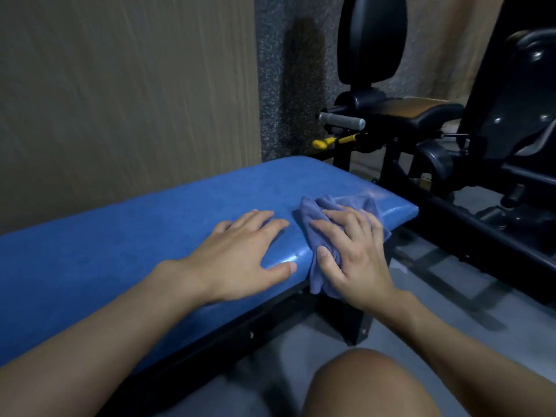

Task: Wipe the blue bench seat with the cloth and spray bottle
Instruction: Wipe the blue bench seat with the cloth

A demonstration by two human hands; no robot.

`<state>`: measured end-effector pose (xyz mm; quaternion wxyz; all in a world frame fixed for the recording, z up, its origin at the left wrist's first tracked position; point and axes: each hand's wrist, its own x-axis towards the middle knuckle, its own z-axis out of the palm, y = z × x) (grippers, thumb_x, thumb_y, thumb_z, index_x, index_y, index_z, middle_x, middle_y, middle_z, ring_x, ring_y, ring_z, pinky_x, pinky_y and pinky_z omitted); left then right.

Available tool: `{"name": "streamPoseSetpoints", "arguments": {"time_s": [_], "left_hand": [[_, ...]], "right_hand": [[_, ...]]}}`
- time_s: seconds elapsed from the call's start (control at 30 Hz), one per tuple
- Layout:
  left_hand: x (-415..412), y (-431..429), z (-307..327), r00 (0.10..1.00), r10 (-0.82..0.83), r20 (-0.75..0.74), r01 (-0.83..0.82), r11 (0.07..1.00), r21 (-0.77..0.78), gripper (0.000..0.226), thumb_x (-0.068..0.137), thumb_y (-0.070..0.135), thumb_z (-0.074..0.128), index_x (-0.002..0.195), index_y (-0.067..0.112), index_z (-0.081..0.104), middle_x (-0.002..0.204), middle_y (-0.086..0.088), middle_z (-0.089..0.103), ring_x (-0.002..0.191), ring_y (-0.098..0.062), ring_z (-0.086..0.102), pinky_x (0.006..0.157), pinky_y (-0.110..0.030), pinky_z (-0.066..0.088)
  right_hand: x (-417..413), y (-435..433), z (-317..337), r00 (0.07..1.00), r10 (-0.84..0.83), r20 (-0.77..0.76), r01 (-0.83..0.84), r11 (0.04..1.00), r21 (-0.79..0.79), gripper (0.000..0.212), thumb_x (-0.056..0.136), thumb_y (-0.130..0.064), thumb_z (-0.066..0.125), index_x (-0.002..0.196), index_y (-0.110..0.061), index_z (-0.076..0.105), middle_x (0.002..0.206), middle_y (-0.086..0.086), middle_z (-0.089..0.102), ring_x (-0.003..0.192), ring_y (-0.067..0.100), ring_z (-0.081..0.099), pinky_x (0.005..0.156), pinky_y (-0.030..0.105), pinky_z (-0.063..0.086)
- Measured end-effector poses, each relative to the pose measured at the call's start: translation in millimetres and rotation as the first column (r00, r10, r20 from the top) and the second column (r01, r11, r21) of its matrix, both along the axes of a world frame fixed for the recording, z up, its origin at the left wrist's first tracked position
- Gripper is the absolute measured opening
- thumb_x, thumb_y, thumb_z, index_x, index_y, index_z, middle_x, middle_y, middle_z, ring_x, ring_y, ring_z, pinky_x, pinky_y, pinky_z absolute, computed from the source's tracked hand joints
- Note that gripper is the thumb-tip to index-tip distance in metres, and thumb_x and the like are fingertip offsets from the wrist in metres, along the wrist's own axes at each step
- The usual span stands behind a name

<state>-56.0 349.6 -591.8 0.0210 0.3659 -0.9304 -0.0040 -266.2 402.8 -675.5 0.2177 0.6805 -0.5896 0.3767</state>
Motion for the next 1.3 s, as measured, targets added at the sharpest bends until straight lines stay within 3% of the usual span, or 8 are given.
{"name": "streamPoseSetpoints", "arguments": {"time_s": [0.23, 0.33, 0.43, 0.63, 0.77, 0.9, 1.03, 1.3], "left_hand": [[-49, -22, -5, 0.998, -0.065, -0.002, 0.066, 0.997, 0.035, 0.079, 0.082, 0.075, 0.031, 0.151, 0.04, 0.016, 0.163, 0.009, 0.006, 0.151, -0.012, 0.001, 0.12, -0.047, 0.013], [-67, -19, -7, 0.995, -0.082, 0.049, 0.082, 0.997, -0.002, 0.077, 0.083, 0.073, 0.034, 0.149, 0.036, 0.02, 0.158, 0.006, 0.019, 0.147, -0.017, 0.016, 0.116, -0.048, 0.02], [-72, -14, -7, 0.996, -0.066, 0.065, 0.069, 0.997, -0.042, 0.074, 0.082, 0.073, 0.035, 0.146, 0.038, 0.022, 0.151, 0.007, 0.027, 0.14, -0.02, 0.025, 0.111, -0.048, 0.026], [-74, -13, -8, 0.997, -0.053, 0.05, 0.054, 0.998, -0.035, 0.068, 0.088, 0.068, 0.04, 0.147, 0.04, 0.021, 0.156, 0.008, 0.022, 0.145, -0.02, 0.02, 0.114, -0.048, 0.021], [-72, -13, -5, 0.996, -0.066, 0.056, 0.069, 0.997, -0.038, 0.065, 0.087, 0.071, 0.036, 0.144, 0.042, 0.023, 0.148, 0.011, 0.029, 0.137, -0.02, 0.028, 0.108, -0.048, 0.027], [-76, -32, 9, 0.997, -0.078, 0.007, 0.078, 0.997, -0.02, 0.051, 0.088, 0.072, 0.03, 0.133, 0.047, 0.033, 0.128, 0.012, 0.04, 0.124, -0.02, 0.038, 0.101, -0.05, 0.034], [-94, -86, 12, 0.995, 0.057, 0.076, -0.065, 0.992, 0.108, 0.057, 0.088, 0.076, 0.027, 0.142, 0.059, 0.018, 0.162, 0.006, 0.013, 0.149, -0.028, 0.013, 0.112, -0.06, 0.023], [-106, -147, 8, 0.984, 0.138, 0.108, -0.152, 0.979, 0.135, 0.067, 0.079, 0.086, 0.02, 0.142, 0.063, 0.012, 0.162, 0.008, 0.014, 0.15, -0.022, 0.01, 0.112, -0.062, 0.02]], "right_hand": [[-92, -22, 20, 0.914, -0.24, 0.326, 0.201, 0.968, 0.148, 0.05, 0.087, -0.047, 0.032, 0.126, -0.025, 0.054, 0.127, -0.003, 0.051, 0.122, 0.022, 0.044, 0.102, 0.041, 0.028], [-103, -22, 29, 0.869, -0.435, 0.236, 0.351, 0.878, 0.327, 0.064, 0.086, -0.062, 0.031, 0.138, -0.025, 0.036, 0.145, 0.002, 0.03, 0.138, 0.024, 0.026, 0.112, 0.047, 0.015], [-99, -12, 39, 0.805, -0.57, 0.166, 0.429, 0.751, 0.502, 0.062, 0.085, -0.074, 0.031, 0.129, -0.03, 0.039, 0.14, 0.006, 0.025, 0.133, 0.032, 0.025, 0.104, 0.054, 0.025], [-103, -24, 51, 0.794, -0.471, 0.385, 0.146, 0.762, 0.631, 0.062, 0.089, -0.063, 0.044, 0.143, -0.037, 0.03, 0.142, 0.012, 0.027, 0.133, 0.042, 0.024, 0.107, 0.05, 0.025], [-120, -37, 71, 0.814, -0.469, 0.343, 0.074, 0.668, 0.74, 0.086, 0.069, -0.076, 0.042, 0.146, -0.041, 0.027, 0.137, 0.012, 0.034, 0.127, 0.043, 0.04, 0.107, 0.052, 0.034], [-133, -43, 67, 0.86, -0.411, 0.301, 0.062, 0.671, 0.739, 0.076, 0.082, -0.068, 0.045, 0.149, -0.037, 0.025, 0.137, 0.011, 0.036, 0.125, 0.037, 0.045, 0.105, 0.047, 0.037], [-147, -82, 73, 0.887, -0.345, 0.307, 0.0, 0.665, 0.747, 0.073, 0.08, -0.065, 0.048, 0.145, -0.034, 0.033, 0.136, 0.009, 0.046, 0.12, 0.03, 0.05, 0.103, 0.046, 0.04], [-157, -97, 71, 0.929, -0.212, 0.305, -0.093, 0.661, 0.744, 0.062, 0.086, -0.067, 0.044, 0.14, -0.038, 0.036, 0.13, 0.002, 0.048, 0.12, 0.023, 0.049, 0.104, 0.042, 0.036]]}}
